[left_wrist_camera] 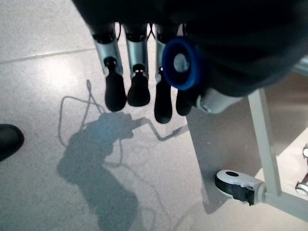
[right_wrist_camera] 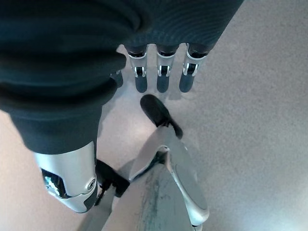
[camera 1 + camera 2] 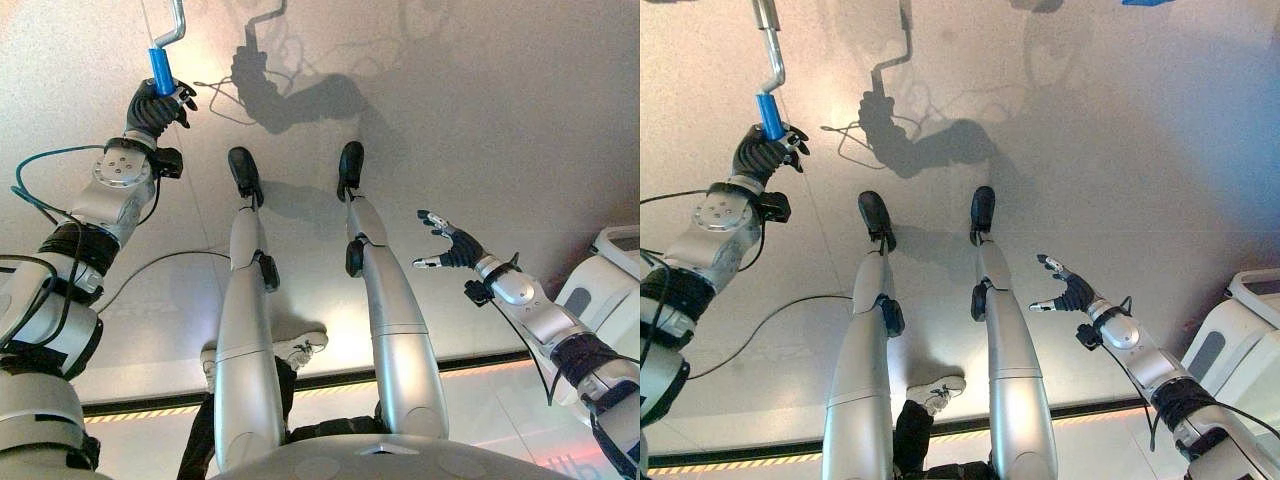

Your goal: Raise the hospital bed

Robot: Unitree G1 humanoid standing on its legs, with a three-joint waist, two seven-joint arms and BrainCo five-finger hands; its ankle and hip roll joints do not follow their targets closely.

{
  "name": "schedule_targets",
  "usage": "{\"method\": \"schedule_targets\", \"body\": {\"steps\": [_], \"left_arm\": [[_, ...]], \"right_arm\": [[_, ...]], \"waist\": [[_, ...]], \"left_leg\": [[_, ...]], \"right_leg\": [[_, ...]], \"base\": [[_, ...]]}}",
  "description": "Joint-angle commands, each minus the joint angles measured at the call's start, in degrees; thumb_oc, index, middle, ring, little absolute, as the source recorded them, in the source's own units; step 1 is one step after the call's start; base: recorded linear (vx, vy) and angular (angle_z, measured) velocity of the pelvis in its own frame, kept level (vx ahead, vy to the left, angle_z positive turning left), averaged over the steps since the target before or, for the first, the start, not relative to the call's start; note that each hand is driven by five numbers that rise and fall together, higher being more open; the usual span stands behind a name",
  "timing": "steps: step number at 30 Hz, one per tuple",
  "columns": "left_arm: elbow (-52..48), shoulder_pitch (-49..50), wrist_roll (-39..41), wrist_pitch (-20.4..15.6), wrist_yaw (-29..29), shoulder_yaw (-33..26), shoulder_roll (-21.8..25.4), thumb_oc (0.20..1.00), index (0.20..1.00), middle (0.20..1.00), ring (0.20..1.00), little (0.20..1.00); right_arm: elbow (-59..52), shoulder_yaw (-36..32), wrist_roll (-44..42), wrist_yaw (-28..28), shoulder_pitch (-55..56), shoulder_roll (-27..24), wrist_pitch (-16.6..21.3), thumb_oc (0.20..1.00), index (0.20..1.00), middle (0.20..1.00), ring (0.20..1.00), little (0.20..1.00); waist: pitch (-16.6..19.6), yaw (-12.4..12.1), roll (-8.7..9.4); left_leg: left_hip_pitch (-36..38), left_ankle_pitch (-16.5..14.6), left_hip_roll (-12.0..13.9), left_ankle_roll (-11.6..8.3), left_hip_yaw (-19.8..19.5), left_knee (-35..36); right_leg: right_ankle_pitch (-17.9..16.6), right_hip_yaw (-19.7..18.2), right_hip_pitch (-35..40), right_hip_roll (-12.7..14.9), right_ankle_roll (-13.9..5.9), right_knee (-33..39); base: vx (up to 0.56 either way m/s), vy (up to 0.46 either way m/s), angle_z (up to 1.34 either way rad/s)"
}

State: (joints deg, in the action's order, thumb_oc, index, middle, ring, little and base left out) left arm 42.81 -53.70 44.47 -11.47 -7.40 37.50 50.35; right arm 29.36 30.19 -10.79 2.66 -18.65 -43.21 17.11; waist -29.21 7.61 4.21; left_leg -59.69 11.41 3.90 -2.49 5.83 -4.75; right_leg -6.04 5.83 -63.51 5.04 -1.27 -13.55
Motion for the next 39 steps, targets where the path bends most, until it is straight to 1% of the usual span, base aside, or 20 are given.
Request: {"method": "schedule_targets", "body": {"steps": [1, 9, 25, 30, 32, 34, 39], "left_arm": [[-4.57, -6.63, -5.06, -3.34, 1.34, -0.09, -2.46, 0.200, 0.200, 0.200, 0.200, 0.200], [-3.65, -8.07, -5.69, -3.13, 1.70, 0.91, -4.04, 0.200, 0.200, 0.200, 0.200, 0.200], [-8.19, -11.40, -5.25, -4.08, 1.29, 4.48, -7.07, 0.200, 0.200, 0.200, 0.200, 0.200], [-11.23, -12.52, -3.52, -4.78, 1.72, 6.01, -6.85, 0.200, 0.200, 0.200, 0.200, 0.200], [-13.62, -13.24, -2.31, -5.15, 2.35, 7.32, -6.01, 0.200, 0.200, 0.200, 0.200, 0.200], [-13.63, -13.26, -2.30, -5.14, 2.35, 7.35, -6.01, 0.200, 0.200, 0.200, 0.200, 0.200], [-17.45, -14.17, -0.80, -5.91, 2.67, 9.14, -4.32, 0.200, 0.200, 0.200, 0.200, 0.200]], "right_arm": [[-0.58, 2.40, -0.25, -0.14, -0.09, -1.34, 0.43, 1.000, 1.000, 1.000, 1.000, 1.000], [0.01, 2.68, -0.14, -0.19, -0.71, -1.11, 0.48, 1.000, 1.000, 1.000, 1.000, 1.000], [0.47, 3.44, 0.30, -0.82, -1.55, -0.49, 0.11, 1.000, 1.000, 1.000, 1.000, 1.000], [0.27, 3.59, 0.22, -0.77, -1.04, -0.37, 0.06, 1.000, 1.000, 1.000, 1.000, 1.000], [0.26, 3.45, 0.21, -0.54, -0.30, -0.63, 0.02, 1.000, 1.000, 1.000, 1.000, 1.000], [0.25, 3.42, 0.22, -0.53, -0.28, -0.62, 0.02, 1.000, 1.000, 1.000, 1.000, 1.000], [0.20, 3.53, 0.09, -0.32, 0.63, -0.64, 0.03, 1.000, 1.000, 1.000, 1.000, 1.000]], "waist": [[-0.54, 0.54, -0.07], [-0.54, 0.78, -0.41], [-0.49, 1.03, -0.80], [-0.35, 1.01, -1.01], [-0.27, 1.01, -1.04], [-0.27, 0.99, -1.03], [-0.10, 0.92, -1.23]], "left_leg": [[3.07, -12.23, -1.01, 0.45, -0.14, -10.29], [3.22, -12.21, -0.94, 0.28, 0.03, -10.15], [3.16, -12.22, -1.22, 0.34, 0.03, -10.32], [3.53, -12.30, -1.31, 0.32, 0.04, -9.99], [3.48, -12.21, -1.41, 0.31, -0.01, -9.97], [3.48, -12.21, -1.41, 0.31, -0.02, -9.98], [3.33, -12.08, -1.52, 0.26, -0.09, -9.93]], "right_leg": [[-1.91, -1.71, 2.12, -2.96, -5.77, 0.31], [-1.78, -1.90, 2.04, -3.19, -5.65, 0.14], [-1.81, -1.87, 2.19, -2.95, -5.62, -0.11], [-1.85, -1.97, 2.20, -2.85, -5.72, -0.16], [-1.88, -1.78, 2.29, -2.76, -5.69, -0.10], [-1.88, -1.77, 2.29, -2.75, -5.69, -0.10], [-1.81, -1.60, 2.20, -2.73, -5.71, -0.11]], "base": [[0.00, 0.000, 0.00], [0.00, 0.000, 0.00], [0.00, 0.000, 0.00], [0.00, 0.000, 0.00], [0.00, 0.000, 0.00], [0.00, 0.000, 0.00], [0.00, 0.000, 0.00]]}}
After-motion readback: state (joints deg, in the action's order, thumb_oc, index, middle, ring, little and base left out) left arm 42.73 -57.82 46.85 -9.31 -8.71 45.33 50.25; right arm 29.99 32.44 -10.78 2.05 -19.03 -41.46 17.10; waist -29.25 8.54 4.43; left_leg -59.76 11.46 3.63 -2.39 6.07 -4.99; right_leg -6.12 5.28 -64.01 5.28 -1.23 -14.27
